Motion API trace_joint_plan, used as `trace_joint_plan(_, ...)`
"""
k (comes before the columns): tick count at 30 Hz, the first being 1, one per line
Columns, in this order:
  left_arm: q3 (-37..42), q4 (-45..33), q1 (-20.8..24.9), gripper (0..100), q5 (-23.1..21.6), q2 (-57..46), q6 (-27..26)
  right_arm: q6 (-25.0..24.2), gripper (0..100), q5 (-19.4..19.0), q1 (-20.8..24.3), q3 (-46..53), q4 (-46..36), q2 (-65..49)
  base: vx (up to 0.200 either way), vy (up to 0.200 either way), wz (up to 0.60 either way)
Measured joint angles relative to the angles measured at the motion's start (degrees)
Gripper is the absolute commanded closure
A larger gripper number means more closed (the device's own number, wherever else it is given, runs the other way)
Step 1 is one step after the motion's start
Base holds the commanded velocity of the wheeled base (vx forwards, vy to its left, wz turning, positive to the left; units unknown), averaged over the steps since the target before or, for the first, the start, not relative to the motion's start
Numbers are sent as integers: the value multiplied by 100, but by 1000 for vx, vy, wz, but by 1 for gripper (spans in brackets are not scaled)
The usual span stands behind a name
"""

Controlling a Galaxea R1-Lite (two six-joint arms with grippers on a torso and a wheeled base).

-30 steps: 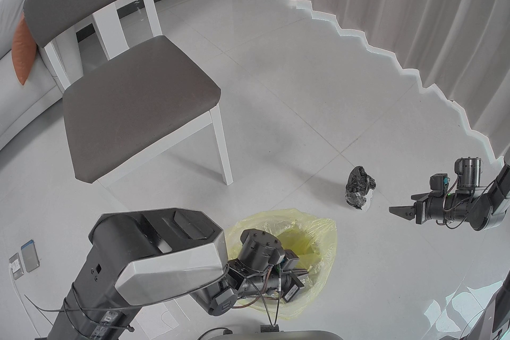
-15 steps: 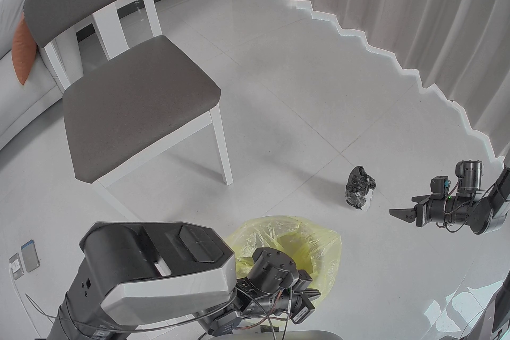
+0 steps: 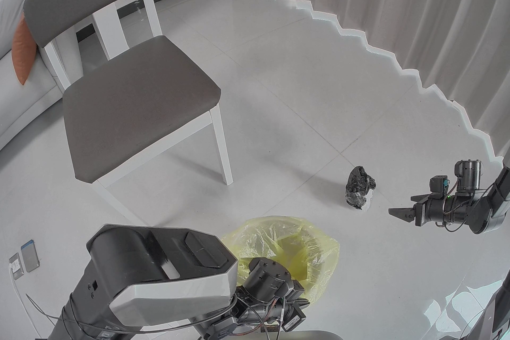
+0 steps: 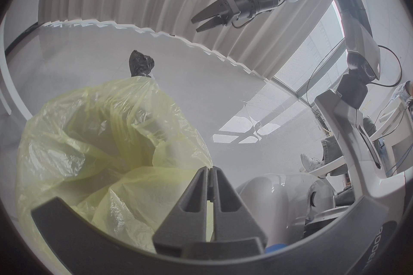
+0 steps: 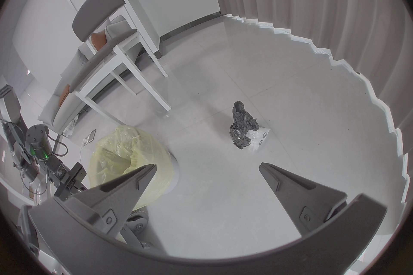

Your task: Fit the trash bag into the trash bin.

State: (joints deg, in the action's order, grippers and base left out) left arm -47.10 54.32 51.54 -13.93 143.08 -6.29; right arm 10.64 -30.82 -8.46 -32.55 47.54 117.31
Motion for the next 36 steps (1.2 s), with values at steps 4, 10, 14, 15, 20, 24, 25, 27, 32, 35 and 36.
trace_joint_plan(4,102,30,24,100,28,-5,-24,0,0,0,4,-22,0,9,0,0,0)
trace_joint_plan(10,216,-22,60,0,133,-9,-202,-2,0,-2,30,-35,-2,16,0,0,0)
trace_joint_plan(14,199,17,71,0,278,-5,-213,-2,0,-2,37,-35,-2,13,0,0,0)
trace_joint_plan(15,224,26,71,0,288,-11,-207,-2,0,0,37,-38,0,13,0,0,0)
trace_joint_plan(20,417,88,52,0,307,-105,-185,-2,0,-2,37,-59,-2,13,0,0,0)
trace_joint_plan(24,828,301,39,0,310,-336,-154,-9,0,-2,37,-80,-2,13,0,0,0)
trace_joint_plan(25,951,364,30,0,307,-417,-143,-11,0,-2,37,-85,-2,13,0,0,0)
trace_joint_plan(27,1169,463,-6,0,307,-597,-99,-11,0,-2,37,-96,-2,13,0,0,0)
trace_joint_plan(32,1353,595,-315,0,313,-976,0,-16,0,-2,39,-121,-2,13,0,0,0)
trace_joint_plan(35,1117,595,-494,0,321,-1030,16,-17,0,-2,37,-129,-2,13,0,0,0)
trace_joint_plan(36,992,591,-546,0,332,-1019,22,-17,0,0,37,-132,-2,13,0,0,0)
